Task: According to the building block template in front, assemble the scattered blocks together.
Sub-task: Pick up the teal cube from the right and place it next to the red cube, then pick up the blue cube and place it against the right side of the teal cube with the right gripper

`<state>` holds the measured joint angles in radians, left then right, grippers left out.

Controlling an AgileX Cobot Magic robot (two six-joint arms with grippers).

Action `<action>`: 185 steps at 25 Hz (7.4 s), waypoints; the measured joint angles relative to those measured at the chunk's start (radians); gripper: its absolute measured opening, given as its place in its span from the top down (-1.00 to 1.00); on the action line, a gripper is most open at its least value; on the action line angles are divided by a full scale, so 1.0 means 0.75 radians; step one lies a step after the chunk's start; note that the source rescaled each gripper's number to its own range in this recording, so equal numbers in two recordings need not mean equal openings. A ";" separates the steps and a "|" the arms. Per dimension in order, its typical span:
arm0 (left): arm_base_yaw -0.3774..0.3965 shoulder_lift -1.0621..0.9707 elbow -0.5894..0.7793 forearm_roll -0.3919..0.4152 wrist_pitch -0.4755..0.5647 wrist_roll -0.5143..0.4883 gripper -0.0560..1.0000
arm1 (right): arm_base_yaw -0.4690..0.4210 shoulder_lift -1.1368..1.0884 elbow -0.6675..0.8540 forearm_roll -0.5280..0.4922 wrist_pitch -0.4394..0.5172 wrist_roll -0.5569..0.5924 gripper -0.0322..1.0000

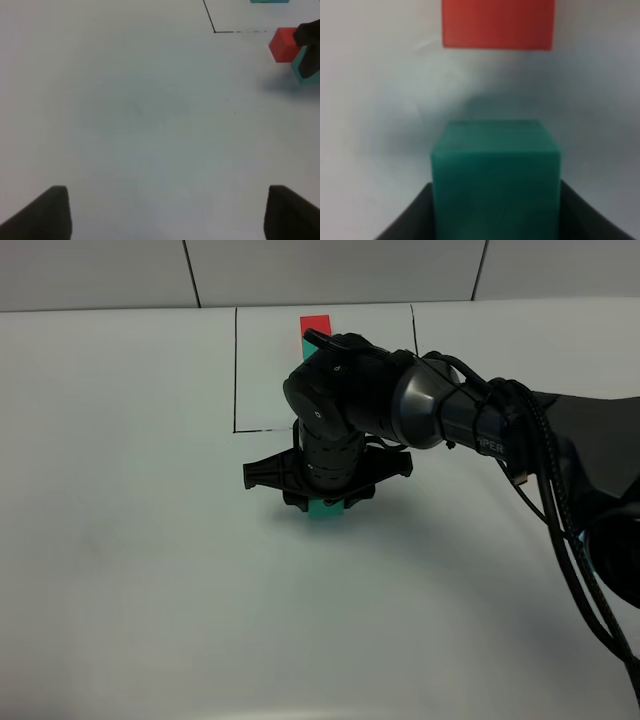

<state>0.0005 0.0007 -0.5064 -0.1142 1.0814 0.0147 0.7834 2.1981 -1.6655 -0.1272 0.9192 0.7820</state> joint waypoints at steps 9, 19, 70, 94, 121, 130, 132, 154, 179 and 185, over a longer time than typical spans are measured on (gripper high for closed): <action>0.000 0.000 0.000 0.001 0.000 0.000 -0.69 | 0.000 0.091 -0.052 -0.043 -0.011 0.001 0.94; 0.000 0.000 0.000 0.001 0.000 -0.001 -0.69 | 0.000 0.113 -0.061 -0.054 -0.040 0.016 0.94; 0.000 0.000 0.000 0.000 0.000 -0.001 -0.69 | 0.011 0.152 -0.074 -0.165 -0.079 0.126 0.94; 0.000 0.000 0.000 0.000 0.000 -0.001 -0.69 | -0.002 0.157 -0.074 -0.166 -0.091 0.126 0.94; 0.000 0.000 0.000 -0.001 -0.001 -0.003 -0.69 | -0.024 -0.096 -0.041 -0.074 -0.013 -0.220 -0.73; 0.000 0.000 0.000 -0.001 -0.001 -0.003 -0.69 | -0.289 -0.443 0.558 -0.112 -0.150 -0.329 -0.74; 0.000 0.000 0.000 -0.001 -0.001 -0.003 -0.69 | -0.373 -0.543 0.704 -0.112 -0.213 -0.335 -0.74; 0.000 0.000 0.000 -0.001 -0.001 -0.003 -0.69 | -0.924 -0.730 1.196 -0.167 -0.591 -0.596 -0.71; 0.000 0.000 0.000 -0.001 -0.001 -0.003 -0.69 | -0.928 -0.547 1.195 -0.109 -0.564 -0.811 0.92; 0.000 0.000 0.000 -0.001 -0.001 -0.003 -0.69 | -0.820 -0.585 1.044 -0.122 -0.412 -1.195 0.92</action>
<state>0.0005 0.0007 -0.5064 -0.1150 1.0804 0.0127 0.1684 1.7597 -0.8828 -0.2186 0.6102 -0.1145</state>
